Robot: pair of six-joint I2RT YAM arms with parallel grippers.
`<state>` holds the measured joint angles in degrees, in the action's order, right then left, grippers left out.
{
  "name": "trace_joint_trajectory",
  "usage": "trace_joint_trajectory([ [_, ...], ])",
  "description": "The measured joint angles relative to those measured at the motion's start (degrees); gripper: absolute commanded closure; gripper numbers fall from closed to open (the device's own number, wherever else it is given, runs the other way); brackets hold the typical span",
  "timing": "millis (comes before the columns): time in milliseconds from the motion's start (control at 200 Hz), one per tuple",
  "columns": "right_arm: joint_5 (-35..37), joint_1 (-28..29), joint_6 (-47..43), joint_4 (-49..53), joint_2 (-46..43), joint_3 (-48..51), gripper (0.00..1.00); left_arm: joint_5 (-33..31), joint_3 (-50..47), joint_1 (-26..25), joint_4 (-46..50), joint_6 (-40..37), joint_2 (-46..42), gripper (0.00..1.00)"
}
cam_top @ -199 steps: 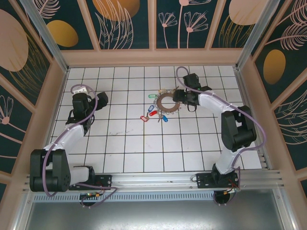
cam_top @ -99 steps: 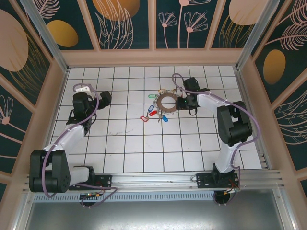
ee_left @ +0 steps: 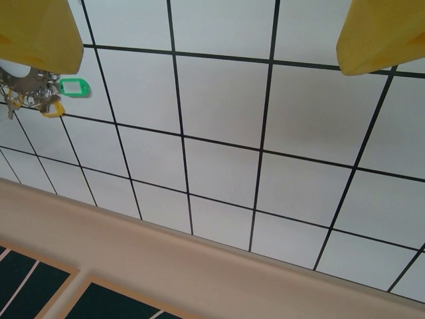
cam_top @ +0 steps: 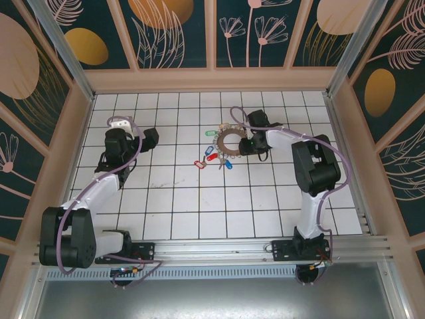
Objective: Put the keys on the keyring
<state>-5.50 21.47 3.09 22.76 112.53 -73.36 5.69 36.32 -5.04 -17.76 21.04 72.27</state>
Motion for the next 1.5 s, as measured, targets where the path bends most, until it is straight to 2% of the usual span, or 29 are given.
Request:
trace_joint_trajectory([
  [180, 1.16, 0.39, 0.2, 0.2, 0.81, -1.88, 0.59, -0.57, 0.0, -0.63, 0.0, -0.63, 0.0, 0.03],
  [275, 1.18, 0.37, 0.17, 0.2, 0.79, -2.8, 0.67, -0.68, 0.0, -0.9, 0.0, -0.87, 0.02, 0.02],
  [470, 1.16, 0.37, 0.11, 0.26, 0.79, -3.39, 0.73, -1.05, 0.0, -0.98, 0.02, -1.07, 0.22, 0.02],
  [686, 2.03, 0.39, -1.16, 0.87, 0.79, -3.39, 0.68, -1.68, 0.0, -1.31, 0.02, -1.29, 0.22, 0.02],
  [831, 2.86, 0.39, -2.56, 1.64, 0.42, -3.34, 0.6, -1.7, 0.0, -1.53, 0.02, -1.31, 0.22, 0.02],
  [1086, 2.49, 0.37, -7.19, 1.79, -2.27, -1.44, 0.72, -1.73, 0.0, -1.68, 0.02, -1.49, 0.22, 0.03],
  [1161, 1.36, 0.31, -7.19, 2.12, -2.34, -1.4, 0.72, -1.7, 0.0, -1.79, 0.02, -1.51, 0.22, 0.03],
  [1236, -0.09, 0.13, -4.68, 3.02, -2.36, -1.42, 0.7, -1.7, 0.0, -1.84, 0.02, -1.51, 0.22, 0.03],
  [1346, -3.19, -0.42, 4.7, 1.62, -3.41, 0.42, 0.63, -1.7, 0.0, -1.86, 0.02, -1.51, 0.22, 0.03],
  [1502, -7.32, -0.98, 15.21, -1.16, -8.92, 7.32, 0.63, -1.7, 0.0, -1.9, 0.04, -1.51, 0.22, 0.03],
])
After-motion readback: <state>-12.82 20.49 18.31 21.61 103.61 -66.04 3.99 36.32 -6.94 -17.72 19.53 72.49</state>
